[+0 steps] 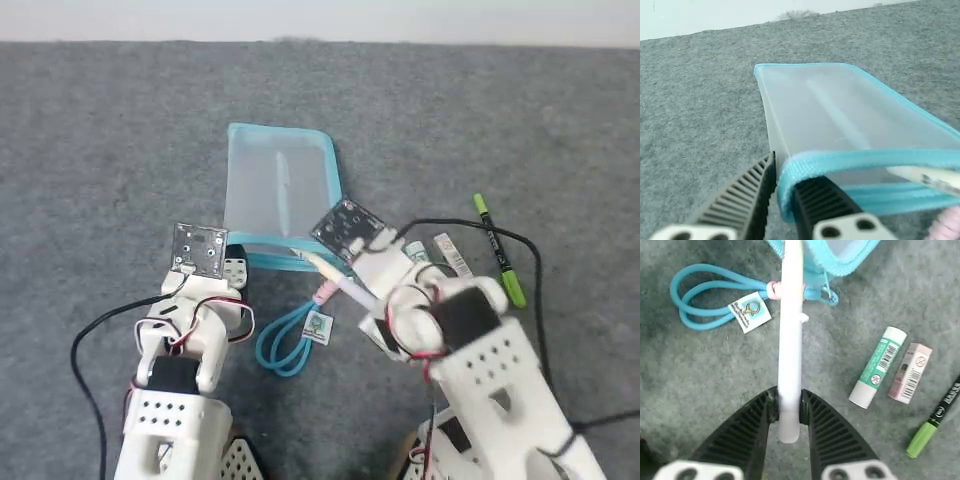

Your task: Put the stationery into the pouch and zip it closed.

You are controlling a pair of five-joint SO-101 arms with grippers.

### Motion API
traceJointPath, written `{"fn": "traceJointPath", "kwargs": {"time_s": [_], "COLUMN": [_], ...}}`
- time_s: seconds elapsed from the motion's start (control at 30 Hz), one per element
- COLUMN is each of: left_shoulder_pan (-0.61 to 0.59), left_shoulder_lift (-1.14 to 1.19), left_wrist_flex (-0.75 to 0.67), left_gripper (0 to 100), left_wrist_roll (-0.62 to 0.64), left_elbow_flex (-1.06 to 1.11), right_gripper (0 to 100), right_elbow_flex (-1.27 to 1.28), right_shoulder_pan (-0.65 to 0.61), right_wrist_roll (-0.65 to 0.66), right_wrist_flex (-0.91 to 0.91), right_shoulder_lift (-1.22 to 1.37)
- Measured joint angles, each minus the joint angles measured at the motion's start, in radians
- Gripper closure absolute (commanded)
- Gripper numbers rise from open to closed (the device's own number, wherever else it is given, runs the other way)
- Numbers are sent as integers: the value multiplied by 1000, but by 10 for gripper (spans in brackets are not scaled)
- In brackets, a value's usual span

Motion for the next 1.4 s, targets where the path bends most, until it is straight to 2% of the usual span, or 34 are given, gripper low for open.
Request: {"fn": "traceJointPath", "kwargs": {"time_s": [0.27,0.63,0.87,1.13,1.4], "left_shoulder_pan": [6,6,0,0,9], "left_shoulder_lift": [0,0,0,0,0], "left_wrist_flex": [0,0,0,0,-2], "left_gripper": [989,989,989,989,989], "left_wrist_roll": [3,3,6,8,2], "left_elbow_flex": [0,0,0,0,0], "right_gripper": [992,991,985,775,760], "right_elbow_flex": [-187,-562,-690,-694,-695], "right_shoulder_pan": [25,23,-68,-146,-160], "right_wrist_roll": [-92,-235,-308,-315,-301], "right_wrist_flex": [-15,-15,-94,-181,-178], "right_shoulder_lift": [195,657,781,784,784]}}
